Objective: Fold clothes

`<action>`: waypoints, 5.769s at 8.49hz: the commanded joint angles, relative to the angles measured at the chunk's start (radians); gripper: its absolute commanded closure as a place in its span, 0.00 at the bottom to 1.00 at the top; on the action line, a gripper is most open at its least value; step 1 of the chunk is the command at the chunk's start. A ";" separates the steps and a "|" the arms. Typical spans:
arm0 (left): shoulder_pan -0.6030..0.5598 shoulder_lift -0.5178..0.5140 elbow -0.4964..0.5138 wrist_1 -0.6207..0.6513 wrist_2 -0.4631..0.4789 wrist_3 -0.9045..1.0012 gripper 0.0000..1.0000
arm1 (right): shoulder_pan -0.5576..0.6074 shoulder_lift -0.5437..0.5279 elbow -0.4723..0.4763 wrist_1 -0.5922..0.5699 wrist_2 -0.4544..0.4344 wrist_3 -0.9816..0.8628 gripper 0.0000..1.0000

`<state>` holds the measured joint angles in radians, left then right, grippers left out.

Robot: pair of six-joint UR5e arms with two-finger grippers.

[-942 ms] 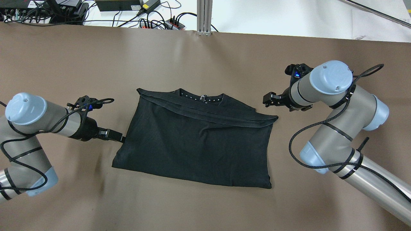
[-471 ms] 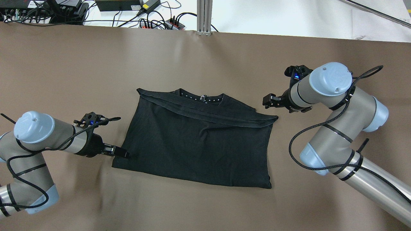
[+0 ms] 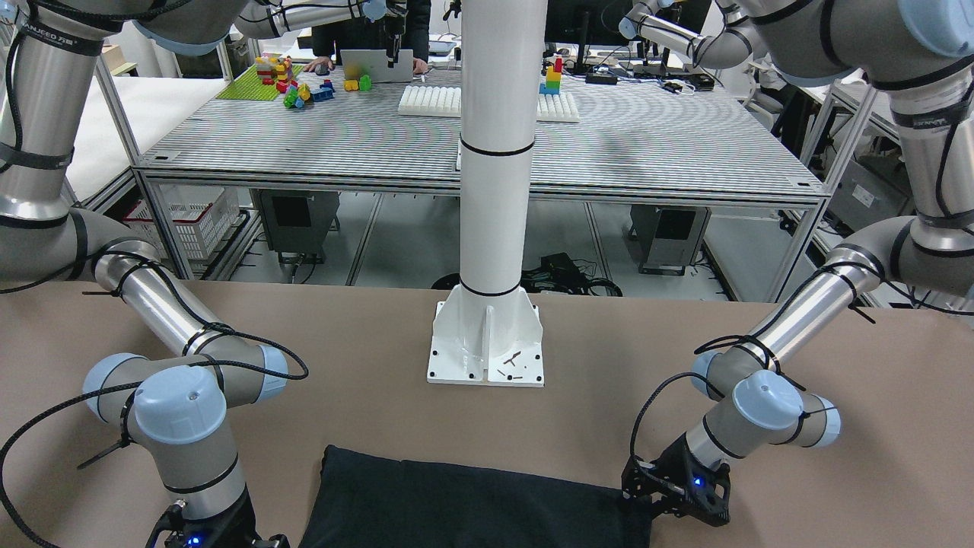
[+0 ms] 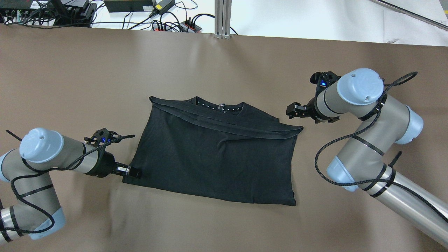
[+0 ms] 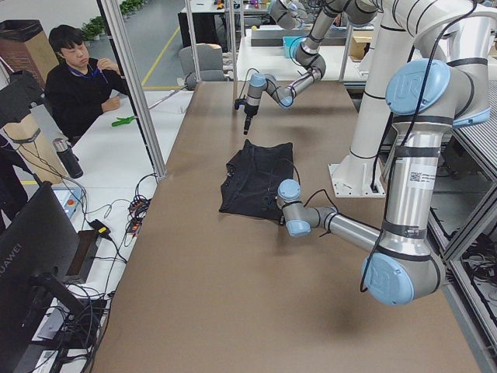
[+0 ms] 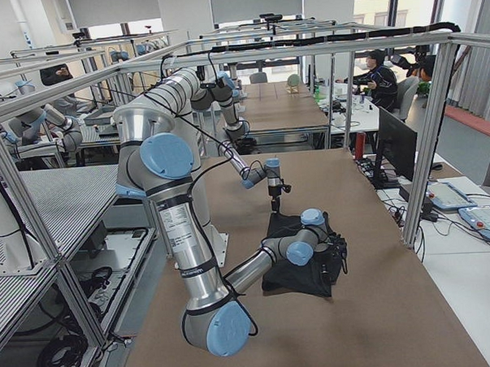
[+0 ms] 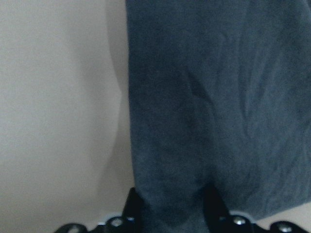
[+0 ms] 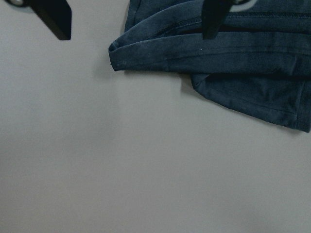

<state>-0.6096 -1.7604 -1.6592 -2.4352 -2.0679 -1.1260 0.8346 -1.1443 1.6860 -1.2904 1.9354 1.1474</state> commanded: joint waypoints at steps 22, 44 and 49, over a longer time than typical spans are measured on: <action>-0.364 -0.930 1.005 0.131 0.209 0.365 0.05 | -0.008 0.003 -0.012 0.017 -0.015 0.002 0.06; -0.363 -0.844 0.880 0.136 0.146 0.362 0.05 | -0.236 -0.032 -0.022 0.281 -0.187 0.634 1.00; -0.360 -0.829 0.865 0.131 0.146 0.354 0.05 | -0.307 -0.141 0.083 0.284 -0.231 0.634 1.00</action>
<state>-0.9703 -2.5946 -0.7920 -2.3021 -1.9232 -0.7696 0.5405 -1.2724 1.7573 -1.0075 1.7225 1.7812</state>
